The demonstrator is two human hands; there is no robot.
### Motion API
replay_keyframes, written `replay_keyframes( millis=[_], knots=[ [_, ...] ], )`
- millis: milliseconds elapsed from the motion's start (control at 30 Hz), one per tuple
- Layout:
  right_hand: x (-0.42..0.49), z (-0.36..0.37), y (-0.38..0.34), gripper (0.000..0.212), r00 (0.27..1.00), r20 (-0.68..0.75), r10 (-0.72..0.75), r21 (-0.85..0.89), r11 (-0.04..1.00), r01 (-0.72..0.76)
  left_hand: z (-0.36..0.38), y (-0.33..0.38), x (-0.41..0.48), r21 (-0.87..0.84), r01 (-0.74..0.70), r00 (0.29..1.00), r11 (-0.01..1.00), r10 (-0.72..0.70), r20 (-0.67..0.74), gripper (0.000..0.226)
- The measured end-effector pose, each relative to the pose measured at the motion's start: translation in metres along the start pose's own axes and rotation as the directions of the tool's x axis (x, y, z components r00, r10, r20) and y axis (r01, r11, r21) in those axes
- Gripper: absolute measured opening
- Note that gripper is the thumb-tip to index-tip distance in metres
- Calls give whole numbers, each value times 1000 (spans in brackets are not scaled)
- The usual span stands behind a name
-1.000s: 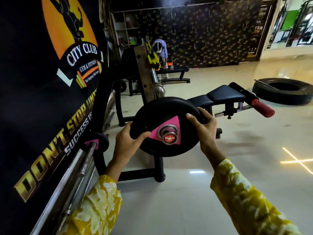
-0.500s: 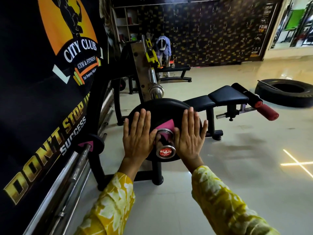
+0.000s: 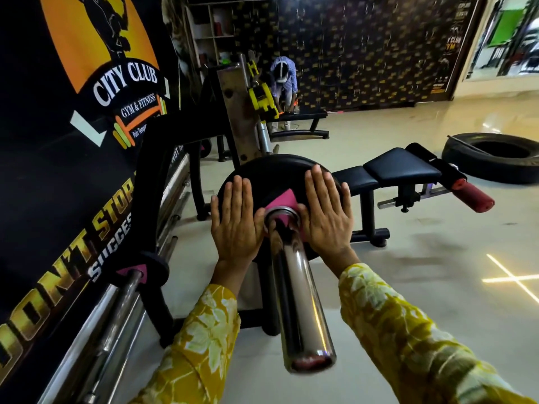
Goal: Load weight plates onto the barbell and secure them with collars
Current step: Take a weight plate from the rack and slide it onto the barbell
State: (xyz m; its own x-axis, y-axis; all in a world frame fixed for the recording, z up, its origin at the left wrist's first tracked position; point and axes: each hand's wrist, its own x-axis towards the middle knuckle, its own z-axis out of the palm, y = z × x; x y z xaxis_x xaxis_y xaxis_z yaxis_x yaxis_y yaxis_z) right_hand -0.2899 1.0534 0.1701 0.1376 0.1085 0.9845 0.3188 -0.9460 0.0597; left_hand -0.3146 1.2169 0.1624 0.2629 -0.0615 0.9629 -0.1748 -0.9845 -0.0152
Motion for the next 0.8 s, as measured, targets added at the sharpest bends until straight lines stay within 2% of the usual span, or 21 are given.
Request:
replay_keyframes(
  millis=[433,633,800],
  knots=[
    [22,115,14,50,996,50,70,-85,994,-65,115,-45,34,8,-52,999,999,52,-10,56],
    [20,125,17,50,997,24,71,-92,993,-69,123,-49,32,33,-84,994,996,87,-70,56],
    [22,120,15,51,994,61,86,-100,992,-80,119,-49,34,50,-87,995,995,89,-45,56]
  ],
)
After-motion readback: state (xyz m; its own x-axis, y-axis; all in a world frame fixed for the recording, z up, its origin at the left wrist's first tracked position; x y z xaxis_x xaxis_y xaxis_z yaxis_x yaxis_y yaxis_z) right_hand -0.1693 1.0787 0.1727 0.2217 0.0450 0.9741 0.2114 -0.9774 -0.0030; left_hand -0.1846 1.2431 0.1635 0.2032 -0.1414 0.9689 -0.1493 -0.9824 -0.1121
